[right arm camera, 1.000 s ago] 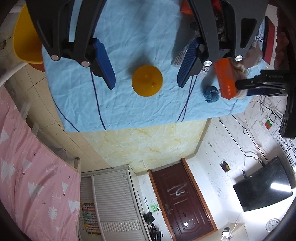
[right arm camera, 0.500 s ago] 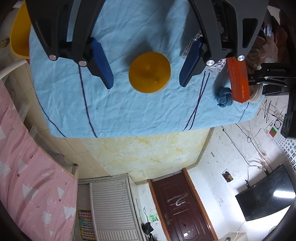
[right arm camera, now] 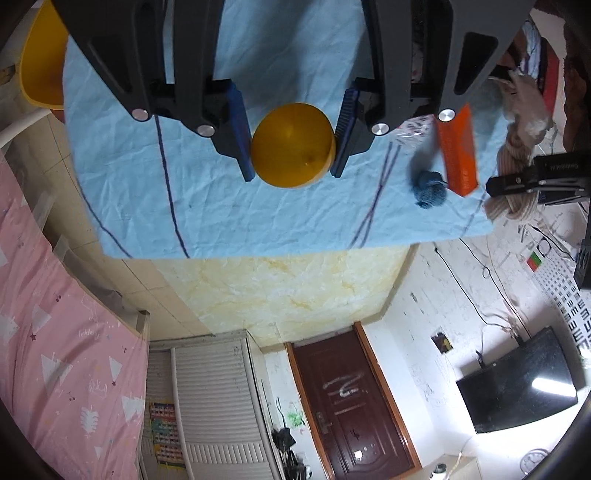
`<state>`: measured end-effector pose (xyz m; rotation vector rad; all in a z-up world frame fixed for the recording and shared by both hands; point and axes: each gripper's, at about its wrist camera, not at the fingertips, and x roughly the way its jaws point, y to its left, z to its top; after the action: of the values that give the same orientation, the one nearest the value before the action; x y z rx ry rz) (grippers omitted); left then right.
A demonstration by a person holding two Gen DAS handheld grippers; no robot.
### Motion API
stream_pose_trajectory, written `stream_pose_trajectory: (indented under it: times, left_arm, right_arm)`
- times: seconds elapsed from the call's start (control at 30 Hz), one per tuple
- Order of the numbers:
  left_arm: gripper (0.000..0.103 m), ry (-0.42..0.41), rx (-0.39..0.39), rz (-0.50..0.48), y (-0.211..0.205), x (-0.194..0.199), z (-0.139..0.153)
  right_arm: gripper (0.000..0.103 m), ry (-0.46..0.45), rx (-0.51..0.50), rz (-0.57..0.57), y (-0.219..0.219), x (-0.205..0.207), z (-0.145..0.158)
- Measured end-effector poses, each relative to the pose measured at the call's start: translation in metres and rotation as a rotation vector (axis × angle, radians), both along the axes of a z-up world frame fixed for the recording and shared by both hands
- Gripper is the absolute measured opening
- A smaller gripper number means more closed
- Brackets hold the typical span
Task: Collect trash
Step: 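Carry the yarn ball and yellow ball to the yellow bin and release both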
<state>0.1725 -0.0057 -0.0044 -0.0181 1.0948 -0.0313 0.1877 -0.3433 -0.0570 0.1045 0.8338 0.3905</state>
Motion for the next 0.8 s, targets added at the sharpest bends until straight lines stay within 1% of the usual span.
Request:
stream_pose_trajectory:
  times: [0.17,0.27,0.37,0.5,0.7,0.8]
  left_arm:
    - [0.057,-0.081,-0.005,-0.005,-0.010,-0.009,0.037]
    - [0.057,-0.124,-0.030,-0.032,-0.029,-0.013,0.055]
    - [0.057,-0.151,-0.068,-0.076,-0.063,-0.015,0.069]
    - [0.057,-0.158,-0.091,-0.142,-0.117,-0.014,0.070]
    - [0.057,-0.113,-0.140,-0.286,-0.211,-0.018,0.056]
    - [0.057,-0.094,-0.144,-0.350,-0.250,-0.026,0.046]
  right_arm:
    - [0.035,-0.057,0.028,-0.020,-0.021,-0.020,0.021]
    - [0.035,-0.105,0.041,-0.046,-0.041,-0.038,0.037]
    - [0.035,-0.143,0.051,-0.077,-0.061,-0.054,0.052]
    - [0.035,-0.183,0.055,-0.150,-0.104,-0.074,0.065]
    - [0.035,-0.214,0.070,-0.267,-0.170,-0.105,0.069]
    - [0.035,-0.225,0.074,-0.327,-0.202,-0.120,0.068]
